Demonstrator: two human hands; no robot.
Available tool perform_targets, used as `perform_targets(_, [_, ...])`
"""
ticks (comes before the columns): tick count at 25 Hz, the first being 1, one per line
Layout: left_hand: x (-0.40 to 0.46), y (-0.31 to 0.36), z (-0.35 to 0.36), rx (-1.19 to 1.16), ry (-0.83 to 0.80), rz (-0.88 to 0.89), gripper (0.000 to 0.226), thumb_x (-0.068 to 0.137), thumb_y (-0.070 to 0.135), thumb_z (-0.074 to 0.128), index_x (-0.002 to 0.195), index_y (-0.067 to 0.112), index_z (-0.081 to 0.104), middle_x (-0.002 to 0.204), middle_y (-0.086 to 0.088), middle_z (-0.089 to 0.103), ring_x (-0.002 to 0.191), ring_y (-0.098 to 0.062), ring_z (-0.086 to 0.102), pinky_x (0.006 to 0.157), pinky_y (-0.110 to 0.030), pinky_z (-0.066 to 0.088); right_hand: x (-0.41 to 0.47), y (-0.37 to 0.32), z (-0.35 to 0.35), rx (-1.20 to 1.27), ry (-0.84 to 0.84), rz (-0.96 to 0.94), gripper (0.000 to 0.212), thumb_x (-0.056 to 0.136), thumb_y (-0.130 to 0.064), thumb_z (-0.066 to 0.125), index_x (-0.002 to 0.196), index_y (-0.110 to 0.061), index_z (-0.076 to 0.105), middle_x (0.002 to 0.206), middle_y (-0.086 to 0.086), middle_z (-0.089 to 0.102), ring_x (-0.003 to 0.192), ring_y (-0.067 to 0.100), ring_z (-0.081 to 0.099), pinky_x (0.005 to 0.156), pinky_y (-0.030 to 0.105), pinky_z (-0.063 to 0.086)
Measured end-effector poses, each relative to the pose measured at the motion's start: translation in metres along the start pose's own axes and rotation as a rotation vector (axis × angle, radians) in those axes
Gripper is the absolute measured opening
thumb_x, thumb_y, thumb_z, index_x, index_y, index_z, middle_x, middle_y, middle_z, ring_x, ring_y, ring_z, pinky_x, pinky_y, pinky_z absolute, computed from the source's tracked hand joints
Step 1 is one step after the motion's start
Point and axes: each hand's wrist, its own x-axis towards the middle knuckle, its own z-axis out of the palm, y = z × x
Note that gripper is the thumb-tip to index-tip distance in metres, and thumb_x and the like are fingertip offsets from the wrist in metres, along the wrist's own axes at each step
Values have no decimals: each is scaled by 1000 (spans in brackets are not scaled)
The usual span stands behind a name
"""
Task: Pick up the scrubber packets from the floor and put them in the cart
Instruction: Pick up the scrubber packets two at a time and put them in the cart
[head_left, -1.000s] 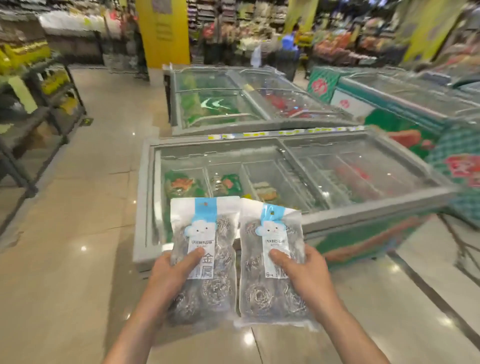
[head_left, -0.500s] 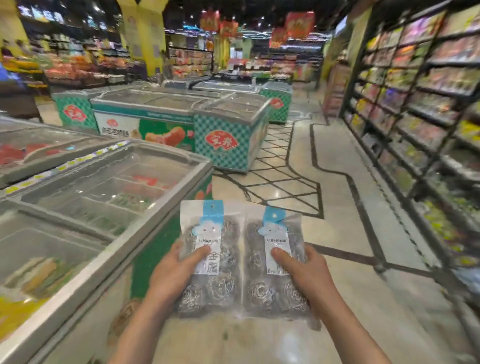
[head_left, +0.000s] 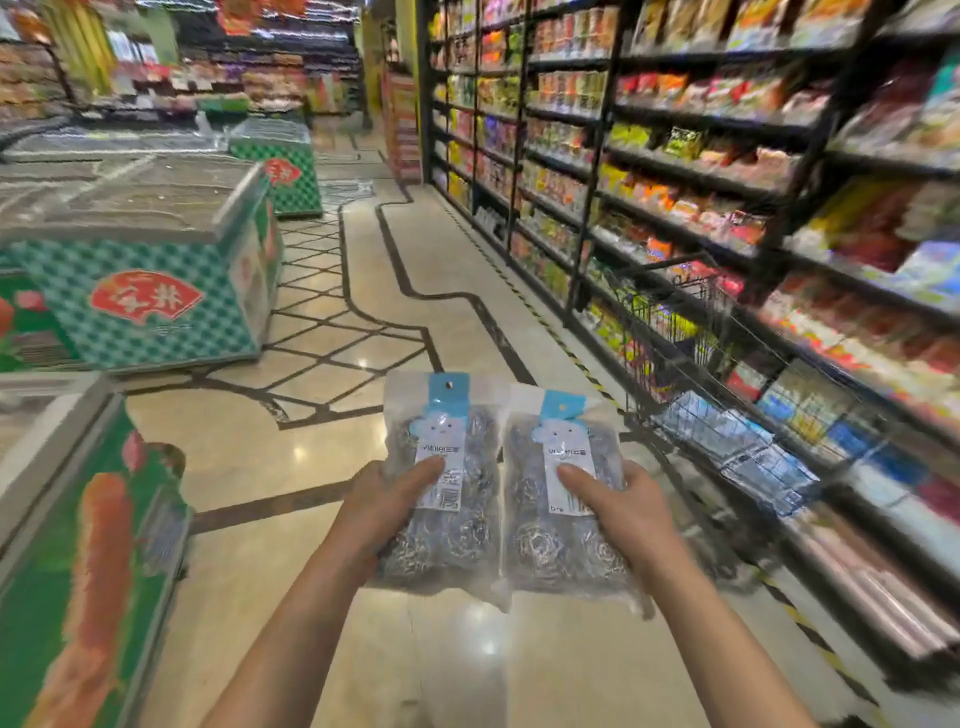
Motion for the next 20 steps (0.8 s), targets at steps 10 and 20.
perform_targets(10, [274,99,167,152,-448,23,31,89,34,78,109,10,72,91,-11,82,80,-30,81,83,-51,65,206,-31,-48,47,425,55,30,86,-30,87,112,-17,77,95,-1,84,85,21,82,85,46,65])
perform_targets(20, [397,86,448,261,-747,-97,37,79,43,85,98,22,62,95,-5,79,85,-26,79,85,-51,64,334,10,-215,139,804,183,27,86,-27,86,109,-16,76,91,-1,84,80,19,81,76,39,64])
